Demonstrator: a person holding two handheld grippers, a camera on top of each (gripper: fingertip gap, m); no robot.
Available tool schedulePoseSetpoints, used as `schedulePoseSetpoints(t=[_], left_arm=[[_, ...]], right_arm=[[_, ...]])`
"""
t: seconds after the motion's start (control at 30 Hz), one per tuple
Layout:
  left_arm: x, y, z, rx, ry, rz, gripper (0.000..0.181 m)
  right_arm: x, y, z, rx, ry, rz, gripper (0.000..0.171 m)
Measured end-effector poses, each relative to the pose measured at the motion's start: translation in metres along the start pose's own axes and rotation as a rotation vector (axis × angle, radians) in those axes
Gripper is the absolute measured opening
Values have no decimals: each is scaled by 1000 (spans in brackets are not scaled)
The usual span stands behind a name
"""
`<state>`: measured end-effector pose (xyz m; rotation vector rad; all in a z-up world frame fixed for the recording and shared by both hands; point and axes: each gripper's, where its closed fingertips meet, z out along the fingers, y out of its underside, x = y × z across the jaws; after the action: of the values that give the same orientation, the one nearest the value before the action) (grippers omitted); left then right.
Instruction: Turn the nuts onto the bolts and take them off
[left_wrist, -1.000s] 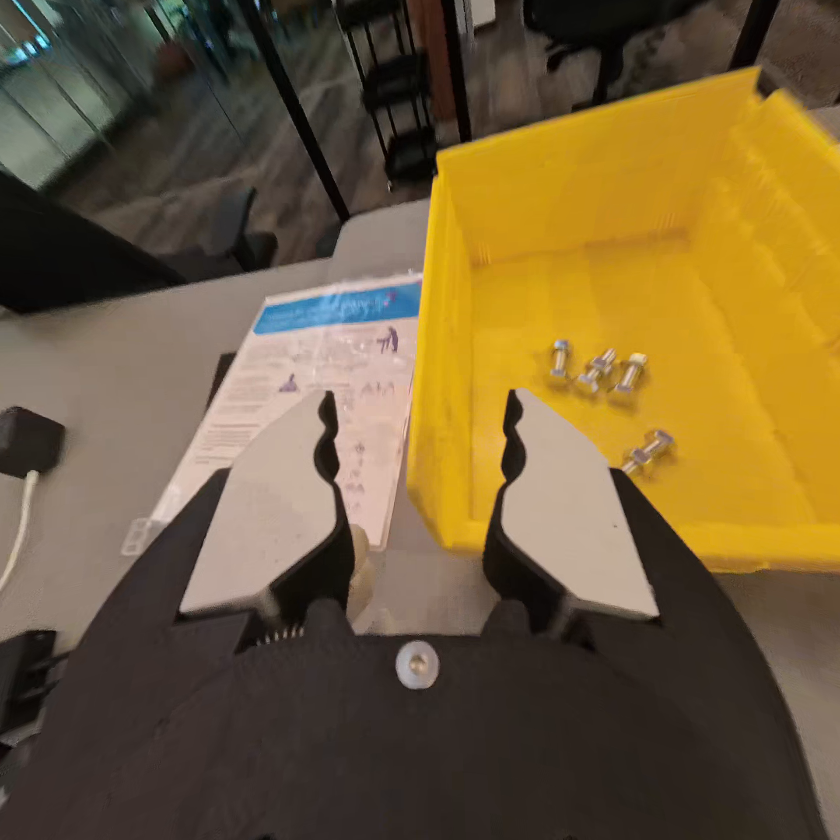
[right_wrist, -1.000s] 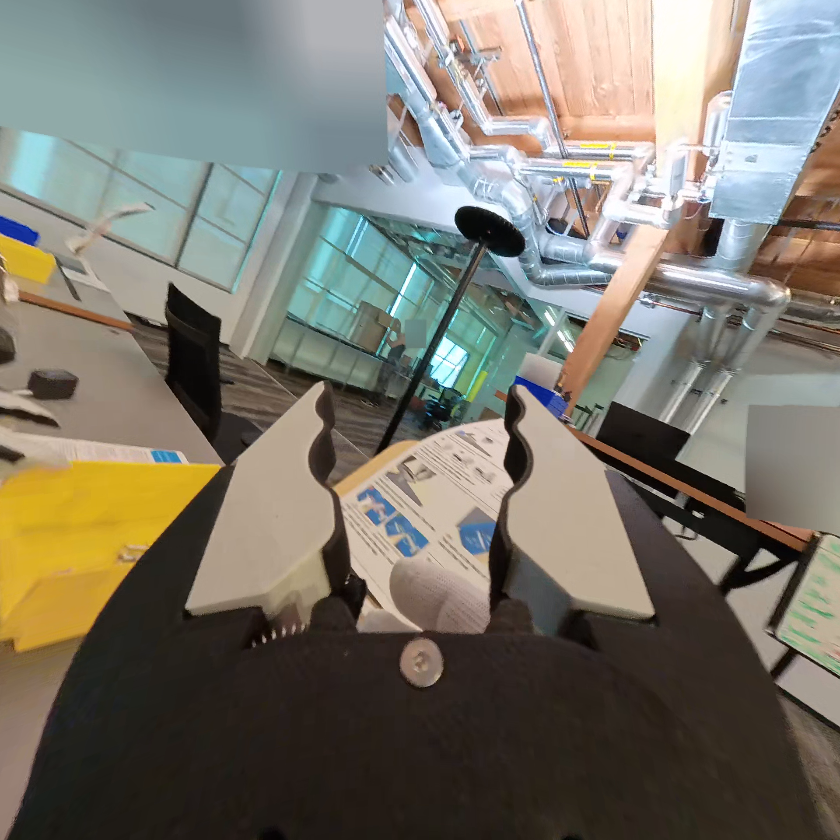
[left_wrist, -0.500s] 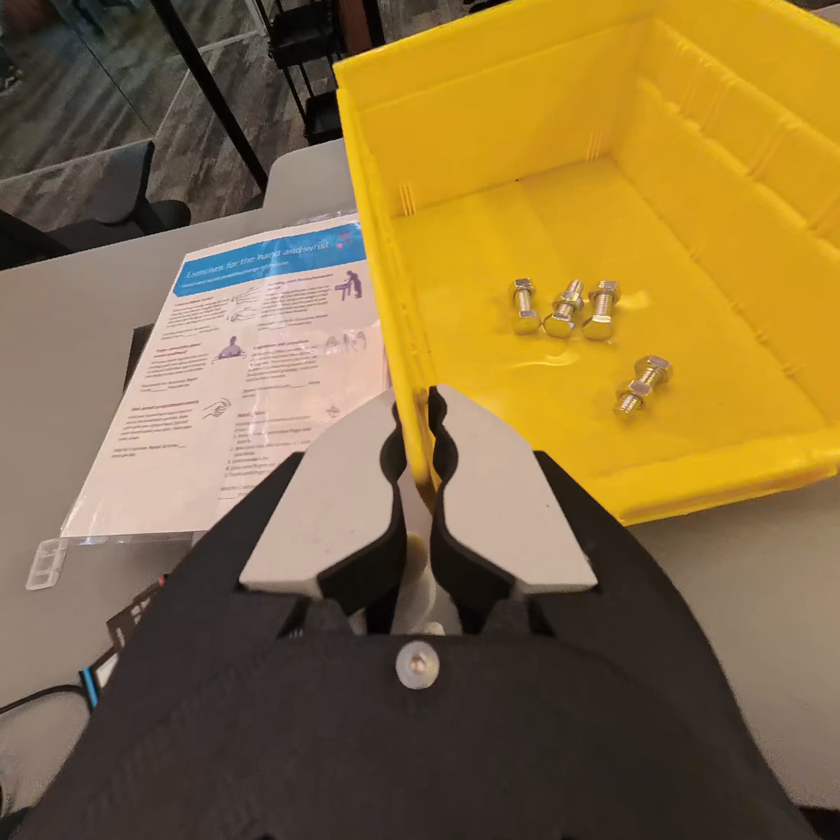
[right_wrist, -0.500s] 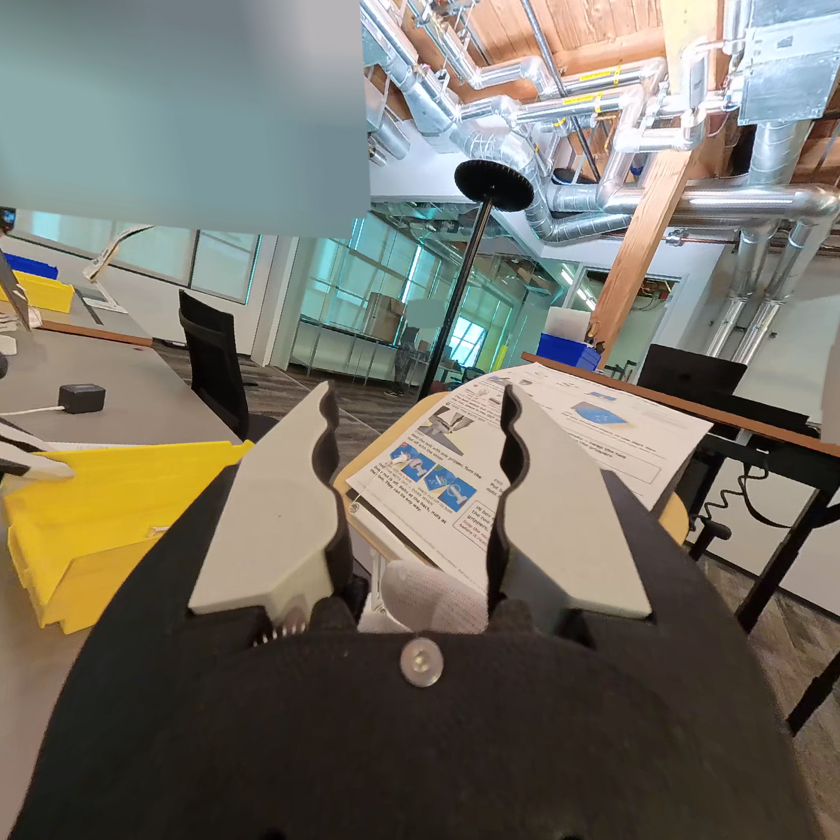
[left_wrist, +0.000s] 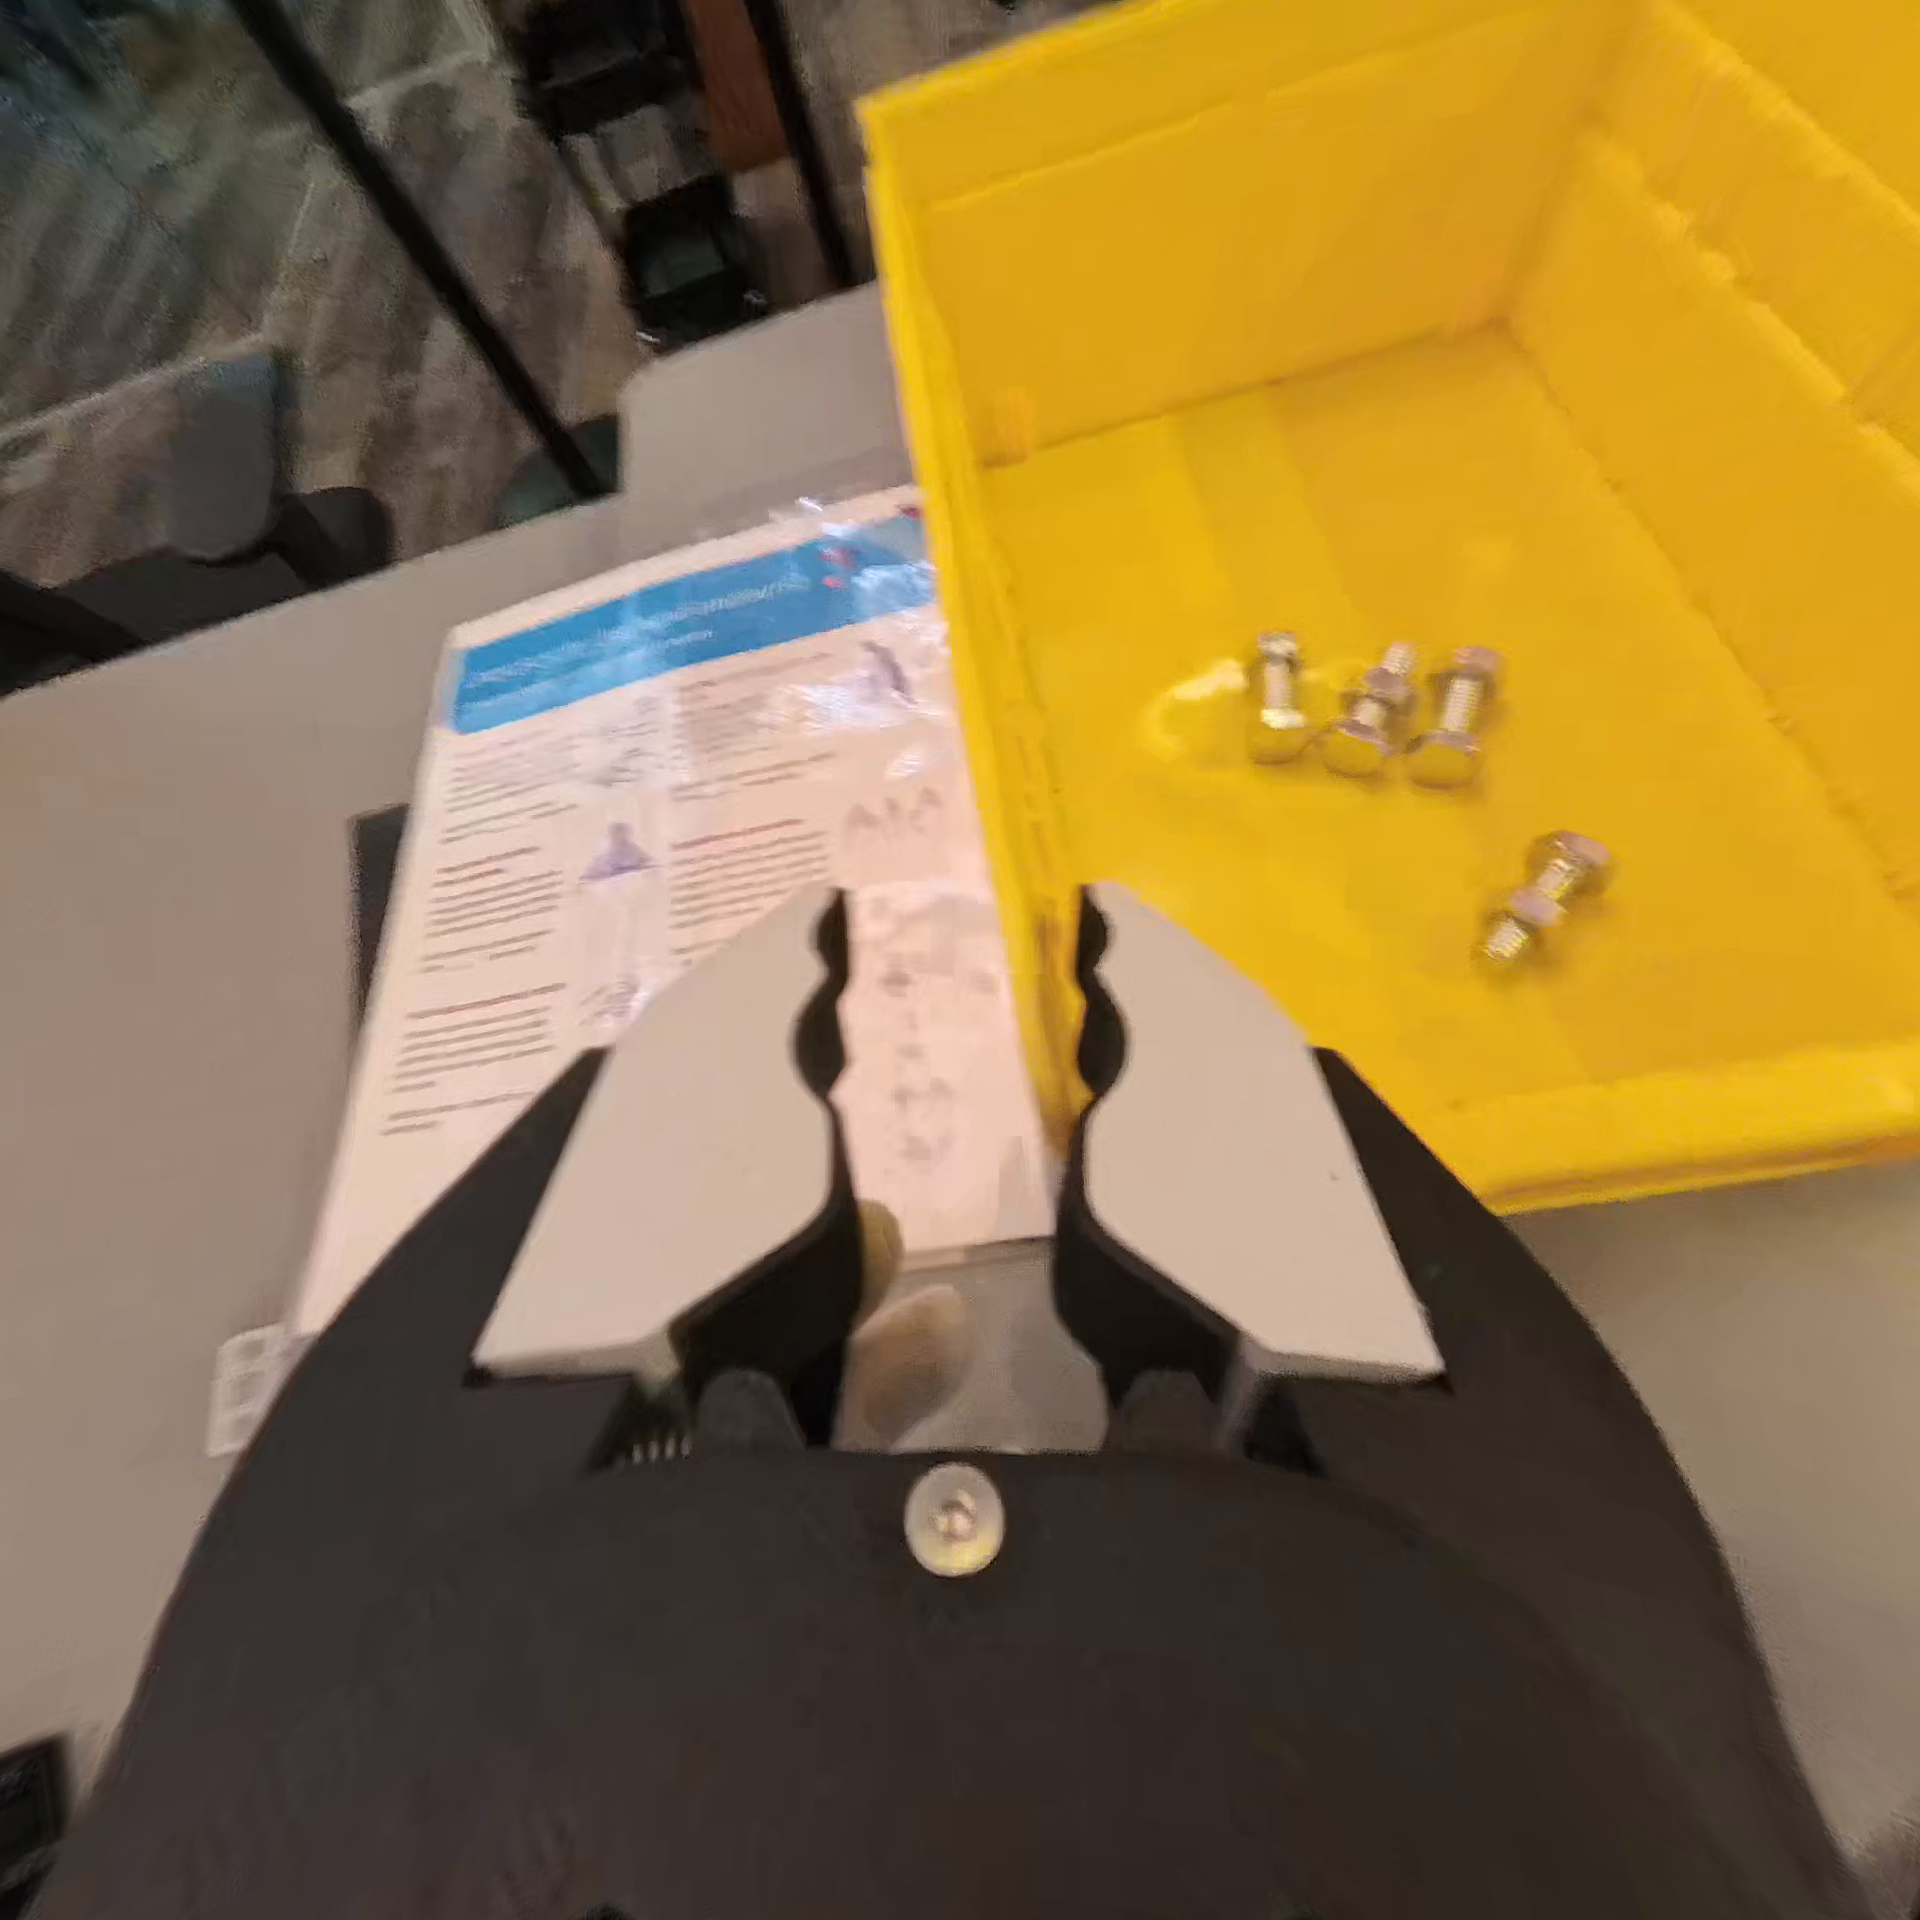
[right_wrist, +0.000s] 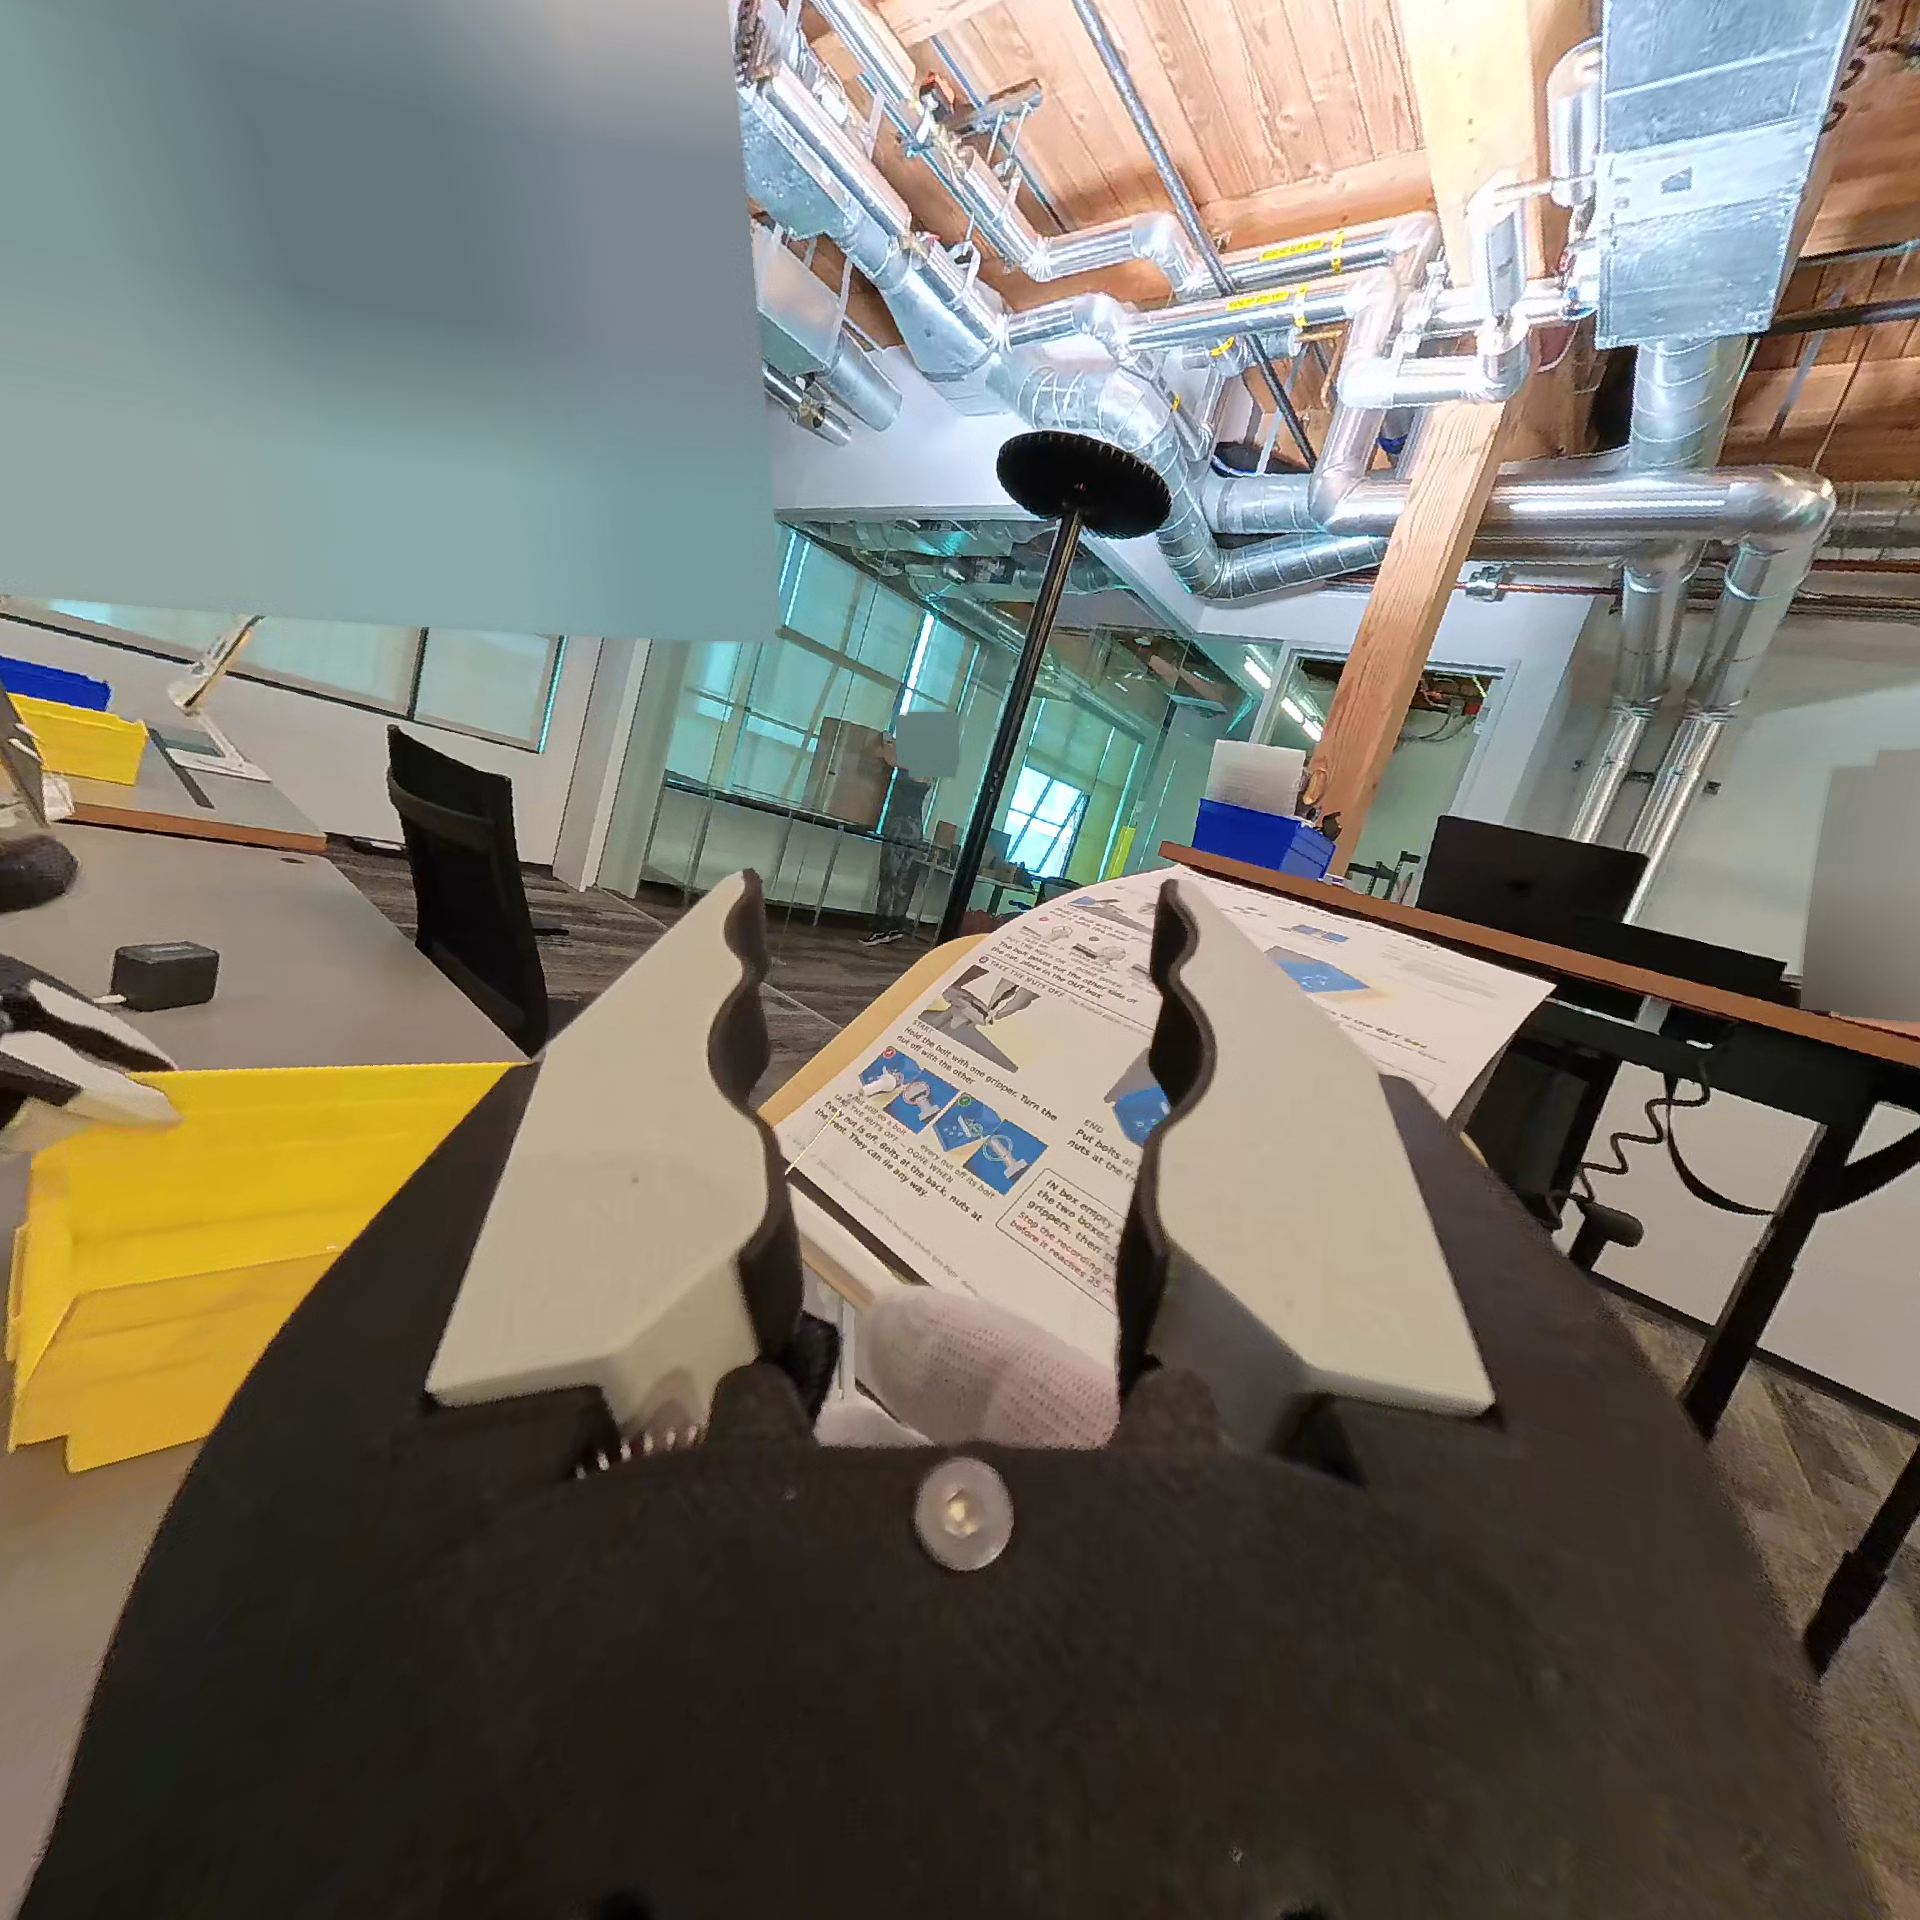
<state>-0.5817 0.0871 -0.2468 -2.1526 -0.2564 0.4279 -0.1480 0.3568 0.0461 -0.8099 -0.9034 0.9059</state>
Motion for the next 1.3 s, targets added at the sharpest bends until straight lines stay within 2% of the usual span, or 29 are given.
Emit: schedulePoseSetpoints(t=[0.03,0.13,0.23,0.27,0.33,0.43,0.57,0.7,0.77,0.93,1.03,1.2,1.3], left_arm=[[-9,-8,-9,24,-59,-2,56],[-11,-45,-45,116,-167,78,61],[32,-80,-54,106,-75,196,44],[48,-85,-49,58,-30,230,34],[77,-87,-28,-54,40,307,33],[97,-77,14,-242,86,399,32],[96,-56,63,-450,134,316,34],[91,-23,81,-667,151,298,37],[88,-14,87,-712,131,288,38],[84,-7,101,-726,119,251,30],[86,5,106,-758,140,239,13],[82,-10,110,-605,89,214,10],[76,-40,96,-447,25,224,10]], right_arm=[[2,-2,-1,-2,6,-7,73],[11,-5,-6,0,30,-15,73],[18,-5,-10,4,43,0,73],[19,-6,-11,6,43,6,73],[19,-6,-12,3,39,13,72],[17,-8,-15,2,31,-1,73],[23,-13,-20,11,38,-8,72],[36,-18,-28,43,57,33,72],[43,-18,-31,48,71,43,72],[53,-17,-37,58,93,64,71],[53,-17,-37,61,94,66,71],[46,-11,-32,36,78,45,70],[31,-1,-23,3,21,70,67]])
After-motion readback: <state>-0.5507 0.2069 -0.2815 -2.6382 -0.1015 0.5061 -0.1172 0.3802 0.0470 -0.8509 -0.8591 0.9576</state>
